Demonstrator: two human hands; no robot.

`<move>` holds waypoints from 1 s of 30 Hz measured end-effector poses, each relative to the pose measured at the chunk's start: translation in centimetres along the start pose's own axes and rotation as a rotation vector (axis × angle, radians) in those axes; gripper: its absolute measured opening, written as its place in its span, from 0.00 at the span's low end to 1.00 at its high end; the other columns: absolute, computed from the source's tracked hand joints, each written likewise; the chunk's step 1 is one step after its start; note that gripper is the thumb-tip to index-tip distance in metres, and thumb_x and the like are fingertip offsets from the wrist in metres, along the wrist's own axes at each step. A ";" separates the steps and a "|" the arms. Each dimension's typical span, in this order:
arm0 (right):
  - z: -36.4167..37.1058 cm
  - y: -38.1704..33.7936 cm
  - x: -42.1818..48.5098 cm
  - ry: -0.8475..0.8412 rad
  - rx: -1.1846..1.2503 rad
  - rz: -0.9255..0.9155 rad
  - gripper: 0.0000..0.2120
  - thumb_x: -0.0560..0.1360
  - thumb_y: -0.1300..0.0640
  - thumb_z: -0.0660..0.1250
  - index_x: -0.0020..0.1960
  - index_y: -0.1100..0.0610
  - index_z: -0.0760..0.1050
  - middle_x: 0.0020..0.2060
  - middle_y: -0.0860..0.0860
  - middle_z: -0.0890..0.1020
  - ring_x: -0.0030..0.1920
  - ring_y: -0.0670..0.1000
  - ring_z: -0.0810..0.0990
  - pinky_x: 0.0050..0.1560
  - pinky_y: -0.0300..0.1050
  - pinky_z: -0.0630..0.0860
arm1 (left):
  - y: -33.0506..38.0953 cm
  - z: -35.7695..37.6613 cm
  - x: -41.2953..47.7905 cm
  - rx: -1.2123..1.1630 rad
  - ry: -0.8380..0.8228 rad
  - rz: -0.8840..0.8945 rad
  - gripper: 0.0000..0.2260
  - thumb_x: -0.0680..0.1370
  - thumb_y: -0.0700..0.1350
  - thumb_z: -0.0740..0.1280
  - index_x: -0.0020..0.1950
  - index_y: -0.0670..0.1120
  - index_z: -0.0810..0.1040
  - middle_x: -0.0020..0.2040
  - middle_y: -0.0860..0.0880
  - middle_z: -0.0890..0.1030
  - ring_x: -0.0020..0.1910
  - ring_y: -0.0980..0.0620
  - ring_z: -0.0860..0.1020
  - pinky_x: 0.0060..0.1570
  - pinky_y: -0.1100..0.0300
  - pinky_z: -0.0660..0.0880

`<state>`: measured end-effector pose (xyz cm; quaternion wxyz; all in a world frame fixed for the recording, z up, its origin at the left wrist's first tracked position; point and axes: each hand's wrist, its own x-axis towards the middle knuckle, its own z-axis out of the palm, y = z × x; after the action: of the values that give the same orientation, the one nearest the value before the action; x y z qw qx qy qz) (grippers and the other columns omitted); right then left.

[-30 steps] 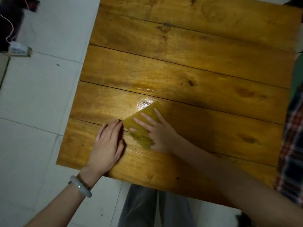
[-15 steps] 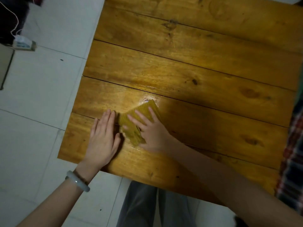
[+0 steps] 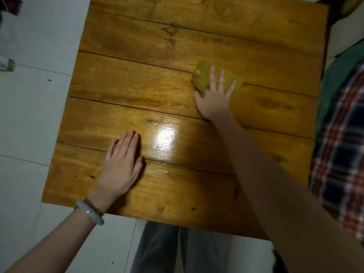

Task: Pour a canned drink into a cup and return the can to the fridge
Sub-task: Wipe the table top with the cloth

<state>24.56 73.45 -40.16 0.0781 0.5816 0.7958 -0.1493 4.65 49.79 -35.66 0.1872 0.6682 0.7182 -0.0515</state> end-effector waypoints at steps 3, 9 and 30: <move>1.8 -3.7 -3.3 -0.004 -0.076 -0.329 0.29 0.77 0.36 0.46 0.75 0.41 0.45 0.77 0.53 0.46 0.76 0.61 0.42 0.67 0.70 0.34 | 0.8 -0.4 0.1 -0.013 -0.012 0.019 0.30 0.79 0.55 0.46 0.77 0.41 0.51 0.77 0.43 0.53 0.76 0.50 0.48 0.74 0.51 0.41; 1.9 6.7 -6.8 0.047 -0.163 -0.383 0.34 0.72 0.37 0.55 0.75 0.40 0.47 0.77 0.51 0.51 0.76 0.59 0.49 0.68 0.71 0.41 | 3.0 -1.0 0.9 0.024 -0.035 0.080 0.30 0.78 0.56 0.46 0.77 0.41 0.52 0.77 0.43 0.54 0.76 0.49 0.50 0.74 0.51 0.42; 5.2 -2.1 -15.3 -0.059 -0.061 -0.285 0.32 0.75 0.35 0.53 0.75 0.44 0.54 0.77 0.51 0.45 0.76 0.60 0.40 0.66 0.69 0.30 | 2.9 -0.4 0.9 0.197 -0.132 0.202 0.28 0.78 0.53 0.49 0.74 0.37 0.60 0.74 0.39 0.64 0.72 0.43 0.63 0.72 0.47 0.50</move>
<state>27.12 57.38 -40.16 0.0970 0.4556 0.8718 -0.1517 7.42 51.01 -35.11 0.1720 0.7473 0.6250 -0.1464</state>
